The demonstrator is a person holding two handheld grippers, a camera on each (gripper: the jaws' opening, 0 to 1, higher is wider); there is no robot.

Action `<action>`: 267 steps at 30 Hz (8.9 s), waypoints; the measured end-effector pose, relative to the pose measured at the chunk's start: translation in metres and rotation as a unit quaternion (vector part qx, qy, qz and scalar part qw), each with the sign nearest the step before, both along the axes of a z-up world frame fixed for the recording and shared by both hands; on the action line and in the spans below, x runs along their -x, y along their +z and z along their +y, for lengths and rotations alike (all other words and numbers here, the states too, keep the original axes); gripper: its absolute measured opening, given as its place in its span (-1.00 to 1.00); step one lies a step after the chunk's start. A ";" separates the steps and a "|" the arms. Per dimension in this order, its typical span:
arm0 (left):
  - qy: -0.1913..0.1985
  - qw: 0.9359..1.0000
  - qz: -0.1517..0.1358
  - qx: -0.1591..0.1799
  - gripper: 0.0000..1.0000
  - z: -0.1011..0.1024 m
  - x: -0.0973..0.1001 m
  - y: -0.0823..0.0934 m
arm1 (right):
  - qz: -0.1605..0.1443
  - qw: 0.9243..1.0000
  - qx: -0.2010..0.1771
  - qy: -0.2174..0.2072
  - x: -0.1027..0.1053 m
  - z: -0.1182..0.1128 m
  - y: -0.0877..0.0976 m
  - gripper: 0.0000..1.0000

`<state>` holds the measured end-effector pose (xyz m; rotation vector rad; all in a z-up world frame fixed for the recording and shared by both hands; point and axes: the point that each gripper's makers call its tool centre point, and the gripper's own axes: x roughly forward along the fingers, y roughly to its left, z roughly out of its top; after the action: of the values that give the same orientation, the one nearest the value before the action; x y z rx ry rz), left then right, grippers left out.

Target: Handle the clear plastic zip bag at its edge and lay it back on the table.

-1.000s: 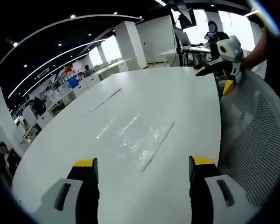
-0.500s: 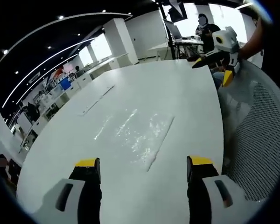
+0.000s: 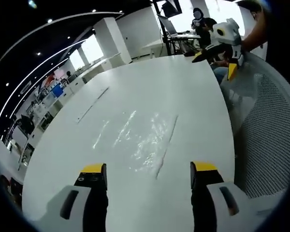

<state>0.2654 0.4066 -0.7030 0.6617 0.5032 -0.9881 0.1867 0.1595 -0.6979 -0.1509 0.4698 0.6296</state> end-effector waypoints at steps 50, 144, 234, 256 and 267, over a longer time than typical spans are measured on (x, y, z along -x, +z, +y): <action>-0.119 0.982 0.084 -0.122 -0.39 -0.014 -0.011 -0.055 | -0.038 0.999 0.005 0.029 0.001 0.009 0.010 0.64; -0.113 0.970 0.158 -0.147 -1.00 -0.016 0.034 -0.049 | -0.046 0.983 0.111 0.138 0.005 0.034 0.021 0.27; -0.226 0.964 0.079 -0.115 -0.99 -0.082 0.071 -0.008 | -0.051 0.920 0.195 0.336 0.004 0.110 -0.007 -1.00; -0.186 0.972 0.101 -0.106 -1.00 -0.081 0.071 -0.007 | -0.053 0.926 0.169 0.333 0.007 0.126 0.005 -0.90; -0.182 0.972 0.107 -0.102 -1.00 -0.084 0.073 -0.005 | -0.056 0.923 0.164 0.343 0.006 0.138 0.007 -0.88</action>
<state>0.1923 0.3223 -0.7083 0.8552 0.6954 -1.3760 0.1806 0.2978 -0.6906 -0.6879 0.4039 1.2191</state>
